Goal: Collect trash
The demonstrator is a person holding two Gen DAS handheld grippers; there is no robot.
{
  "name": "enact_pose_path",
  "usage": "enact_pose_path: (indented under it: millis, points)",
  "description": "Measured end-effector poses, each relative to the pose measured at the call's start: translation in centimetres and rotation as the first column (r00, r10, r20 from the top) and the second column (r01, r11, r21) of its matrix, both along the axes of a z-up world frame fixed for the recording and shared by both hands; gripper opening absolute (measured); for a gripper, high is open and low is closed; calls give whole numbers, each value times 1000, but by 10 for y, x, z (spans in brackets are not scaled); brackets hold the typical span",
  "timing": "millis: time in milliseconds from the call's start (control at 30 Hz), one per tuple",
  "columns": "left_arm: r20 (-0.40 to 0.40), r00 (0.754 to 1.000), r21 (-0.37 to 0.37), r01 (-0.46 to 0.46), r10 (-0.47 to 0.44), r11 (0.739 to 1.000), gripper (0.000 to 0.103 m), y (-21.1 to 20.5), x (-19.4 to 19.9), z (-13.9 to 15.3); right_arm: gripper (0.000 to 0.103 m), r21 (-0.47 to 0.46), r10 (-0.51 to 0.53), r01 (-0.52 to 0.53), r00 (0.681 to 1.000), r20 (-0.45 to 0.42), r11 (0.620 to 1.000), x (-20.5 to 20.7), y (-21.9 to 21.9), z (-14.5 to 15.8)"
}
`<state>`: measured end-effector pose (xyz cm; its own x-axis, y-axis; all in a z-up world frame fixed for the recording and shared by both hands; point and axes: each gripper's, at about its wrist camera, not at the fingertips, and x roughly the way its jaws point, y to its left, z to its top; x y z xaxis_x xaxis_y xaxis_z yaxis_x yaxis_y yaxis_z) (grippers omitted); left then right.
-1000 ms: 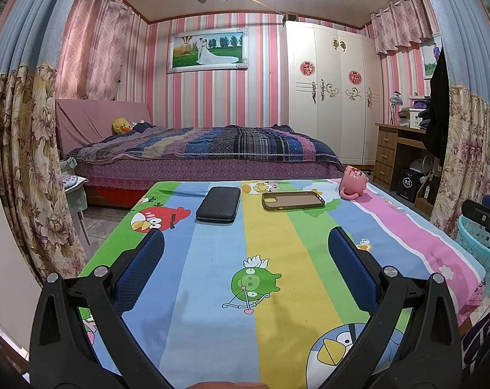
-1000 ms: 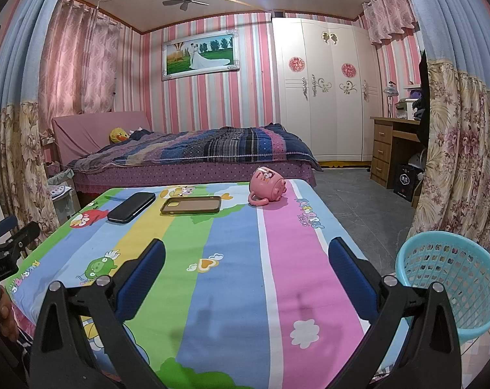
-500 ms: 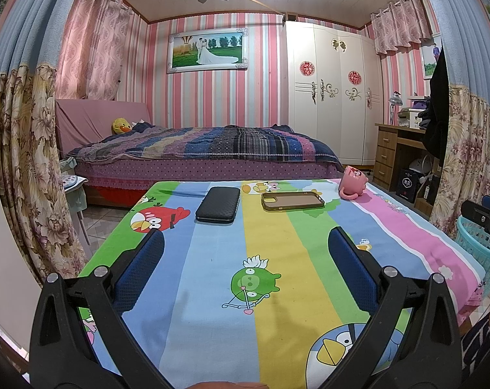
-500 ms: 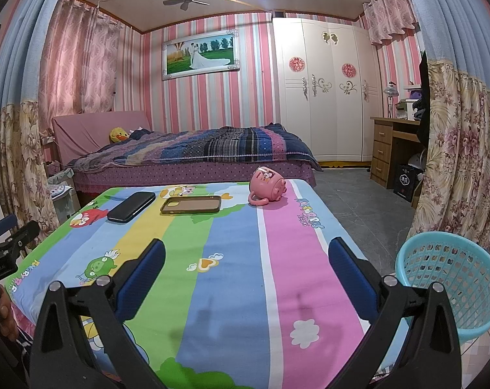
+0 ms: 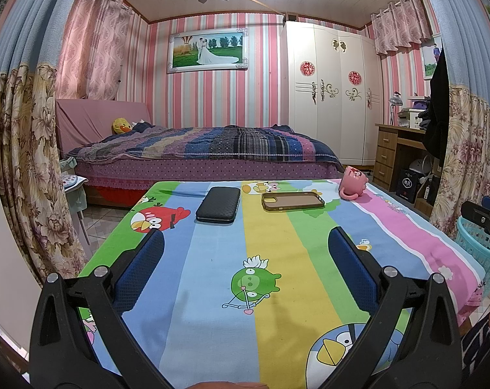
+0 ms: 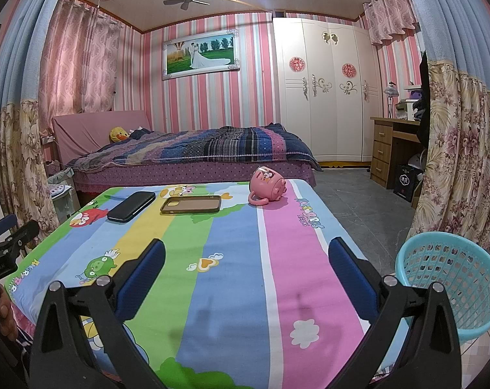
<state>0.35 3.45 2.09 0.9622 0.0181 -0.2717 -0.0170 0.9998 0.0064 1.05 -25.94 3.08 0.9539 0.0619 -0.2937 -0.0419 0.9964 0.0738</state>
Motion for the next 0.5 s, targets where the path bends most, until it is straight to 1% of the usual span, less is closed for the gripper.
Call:
enact_pose_path:
  millis: [500]
  points:
    - [1, 1000, 0, 0, 0, 1000, 98, 0, 0, 0, 98, 1, 0, 0, 1000, 0, 1000, 1, 0, 0]
